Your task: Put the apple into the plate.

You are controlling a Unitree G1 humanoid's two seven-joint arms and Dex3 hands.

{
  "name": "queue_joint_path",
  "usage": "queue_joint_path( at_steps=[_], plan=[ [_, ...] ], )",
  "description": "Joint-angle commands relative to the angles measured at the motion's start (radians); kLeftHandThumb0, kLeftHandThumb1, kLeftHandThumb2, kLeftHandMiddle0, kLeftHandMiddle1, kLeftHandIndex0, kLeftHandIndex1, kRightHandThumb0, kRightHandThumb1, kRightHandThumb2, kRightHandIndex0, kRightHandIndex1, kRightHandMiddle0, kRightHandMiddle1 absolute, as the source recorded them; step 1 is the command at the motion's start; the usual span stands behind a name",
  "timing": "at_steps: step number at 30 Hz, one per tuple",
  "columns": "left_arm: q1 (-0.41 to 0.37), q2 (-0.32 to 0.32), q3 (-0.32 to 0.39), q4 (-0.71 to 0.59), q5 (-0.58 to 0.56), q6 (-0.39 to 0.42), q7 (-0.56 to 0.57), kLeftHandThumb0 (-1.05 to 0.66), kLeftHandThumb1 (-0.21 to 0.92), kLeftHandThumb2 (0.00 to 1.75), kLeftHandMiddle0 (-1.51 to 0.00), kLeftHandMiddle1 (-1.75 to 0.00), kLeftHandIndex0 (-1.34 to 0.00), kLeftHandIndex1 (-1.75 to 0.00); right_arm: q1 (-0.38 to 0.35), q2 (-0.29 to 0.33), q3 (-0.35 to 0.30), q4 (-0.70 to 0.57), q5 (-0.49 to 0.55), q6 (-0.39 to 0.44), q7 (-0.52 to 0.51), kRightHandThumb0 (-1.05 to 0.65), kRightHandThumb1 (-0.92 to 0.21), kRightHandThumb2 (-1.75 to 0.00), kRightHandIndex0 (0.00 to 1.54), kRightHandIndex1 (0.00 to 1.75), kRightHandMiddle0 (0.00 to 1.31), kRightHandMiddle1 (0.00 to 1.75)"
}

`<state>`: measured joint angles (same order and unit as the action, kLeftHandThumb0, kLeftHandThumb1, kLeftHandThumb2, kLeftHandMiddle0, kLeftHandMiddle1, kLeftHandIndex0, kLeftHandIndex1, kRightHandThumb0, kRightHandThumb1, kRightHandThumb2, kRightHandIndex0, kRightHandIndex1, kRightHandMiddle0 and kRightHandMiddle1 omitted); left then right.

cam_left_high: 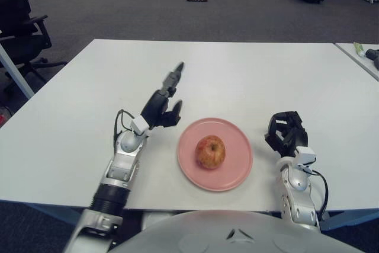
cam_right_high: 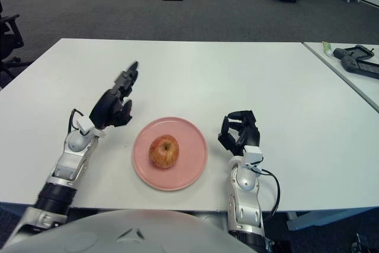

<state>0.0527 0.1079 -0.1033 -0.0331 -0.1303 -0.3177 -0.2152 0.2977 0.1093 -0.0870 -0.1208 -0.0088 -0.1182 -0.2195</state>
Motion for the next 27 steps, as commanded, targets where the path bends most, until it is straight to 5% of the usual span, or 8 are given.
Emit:
queue_joint_path(
  at_steps=[1, 6, 11, 17, 27],
  plan=[
    [0.06, -0.029, 0.037, -0.015, -0.014, 0.016, 0.044, -0.92, 0.92, 0.84, -0.01, -0.68, 0.0, -0.91, -0.005, 0.023, 0.002, -0.013, 0.012, -0.007, -0.004, -0.39, -0.65, -0.9, 0.62, 1.75, 0.36, 1.75],
    [0.106, -0.077, 0.068, 0.03, -0.001, -0.006, 0.096, -0.8, 0.92, 0.82, -0.19, -1.29, -0.1, -1.54, -0.006, 0.027, 0.005, -0.012, 0.004, -0.008, -0.015, -0.39, -0.65, -0.9, 0.62, 1.75, 0.36, 1.75],
    [0.107, -0.112, 0.086, 0.069, -0.011, -0.032, 0.108, -0.66, 0.92, 0.83, -0.4, -1.63, -0.35, -1.72, -0.007, 0.026, 0.007, -0.011, 0.005, -0.003, -0.017, -0.39, -0.65, -0.9, 0.62, 1.75, 0.36, 1.75],
    [0.1, -0.152, 0.102, 0.112, -0.02, -0.108, 0.105, -0.43, 0.69, 0.89, -0.54, -1.73, -0.36, -1.74, -0.009, 0.025, 0.008, -0.006, 0.008, -0.001, -0.019, -0.39, -0.65, -0.9, 0.62, 1.75, 0.36, 1.75],
    [0.125, -0.158, 0.123, 0.186, 0.029, -0.179, 0.126, -0.4, 0.64, 0.92, -0.65, -1.75, -0.38, -1.75, -0.01, 0.026, 0.01, 0.005, 0.012, -0.011, -0.018, -0.39, -0.65, -0.89, 0.63, 1.75, 0.36, 1.75]
  ],
)
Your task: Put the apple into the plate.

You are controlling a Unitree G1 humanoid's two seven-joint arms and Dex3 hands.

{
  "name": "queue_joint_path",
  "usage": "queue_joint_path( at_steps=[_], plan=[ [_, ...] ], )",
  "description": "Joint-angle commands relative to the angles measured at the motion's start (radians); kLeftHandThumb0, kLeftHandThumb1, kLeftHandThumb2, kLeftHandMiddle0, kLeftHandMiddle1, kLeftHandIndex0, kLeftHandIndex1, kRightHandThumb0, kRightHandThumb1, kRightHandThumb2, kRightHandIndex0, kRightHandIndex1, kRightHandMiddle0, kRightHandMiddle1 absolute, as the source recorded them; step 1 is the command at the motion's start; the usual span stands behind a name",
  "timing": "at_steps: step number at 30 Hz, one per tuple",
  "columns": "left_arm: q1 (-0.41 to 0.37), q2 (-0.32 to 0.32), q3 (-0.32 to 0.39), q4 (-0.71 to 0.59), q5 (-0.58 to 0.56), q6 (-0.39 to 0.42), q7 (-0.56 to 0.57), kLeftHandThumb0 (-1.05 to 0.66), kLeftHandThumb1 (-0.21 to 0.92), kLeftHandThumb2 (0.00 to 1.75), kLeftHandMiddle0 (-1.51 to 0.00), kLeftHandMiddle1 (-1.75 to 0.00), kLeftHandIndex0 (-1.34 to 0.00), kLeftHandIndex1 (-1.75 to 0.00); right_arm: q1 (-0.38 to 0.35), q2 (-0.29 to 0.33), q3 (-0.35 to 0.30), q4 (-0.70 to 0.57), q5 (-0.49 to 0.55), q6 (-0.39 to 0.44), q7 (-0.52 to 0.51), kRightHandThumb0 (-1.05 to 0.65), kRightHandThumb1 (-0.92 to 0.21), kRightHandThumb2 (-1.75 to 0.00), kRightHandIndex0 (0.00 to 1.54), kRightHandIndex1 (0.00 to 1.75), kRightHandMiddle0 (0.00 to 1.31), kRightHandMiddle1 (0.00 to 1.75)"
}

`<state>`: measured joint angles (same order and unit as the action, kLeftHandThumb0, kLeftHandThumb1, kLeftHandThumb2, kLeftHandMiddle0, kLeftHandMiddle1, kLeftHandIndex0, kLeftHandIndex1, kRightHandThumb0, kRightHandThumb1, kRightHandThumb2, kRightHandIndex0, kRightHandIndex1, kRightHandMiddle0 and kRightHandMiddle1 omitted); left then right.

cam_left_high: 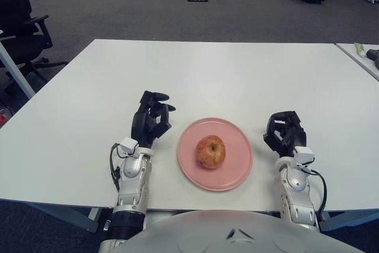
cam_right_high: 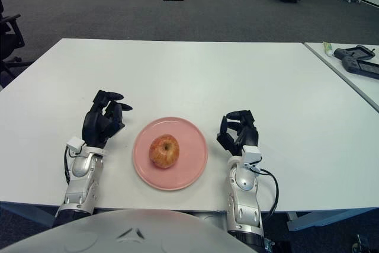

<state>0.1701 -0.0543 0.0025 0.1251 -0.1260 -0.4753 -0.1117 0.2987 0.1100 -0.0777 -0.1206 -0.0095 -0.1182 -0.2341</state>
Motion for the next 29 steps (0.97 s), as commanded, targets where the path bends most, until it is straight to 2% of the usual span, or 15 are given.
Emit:
queue_joint_path(
  at_steps=[1, 10, 16, 29],
  plan=[
    [0.007, 0.003, 0.019, 0.033, 0.033, -0.025, 0.03, -0.4, 0.63, 0.92, -0.66, -1.75, -0.38, -1.75, -0.01, 0.026, 0.001, 0.005, 0.014, -0.013, -0.002, -0.39, -0.65, -0.89, 0.62, 1.75, 0.36, 1.75],
    [-0.006, 0.002, 0.037, 0.097, 0.165, -0.056, 0.146, -0.41, 0.58, 0.99, -0.75, -1.75, -0.41, -1.75, -0.008, 0.028, -0.004, 0.007, 0.021, -0.016, -0.007, -0.39, -0.66, -0.89, 0.63, 1.75, 0.36, 1.75],
    [-0.016, 0.009, 0.042, 0.138, 0.235, -0.042, 0.217, -0.41, 0.58, 1.0, -0.78, -1.75, -0.41, -1.75, -0.008, 0.021, -0.003, 0.015, 0.018, -0.02, -0.004, -0.39, -0.65, -0.9, 0.65, 1.75, 0.36, 1.75],
    [-0.043, 0.017, 0.041, 0.204, 0.259, -0.009, 0.27, -0.4, 0.58, 1.0, -0.8, -1.75, -0.41, -1.75, 0.001, 0.016, -0.003, 0.015, 0.017, -0.012, 0.0, -0.39, -0.64, -0.91, 0.66, 1.75, 0.37, 1.75]
  ],
)
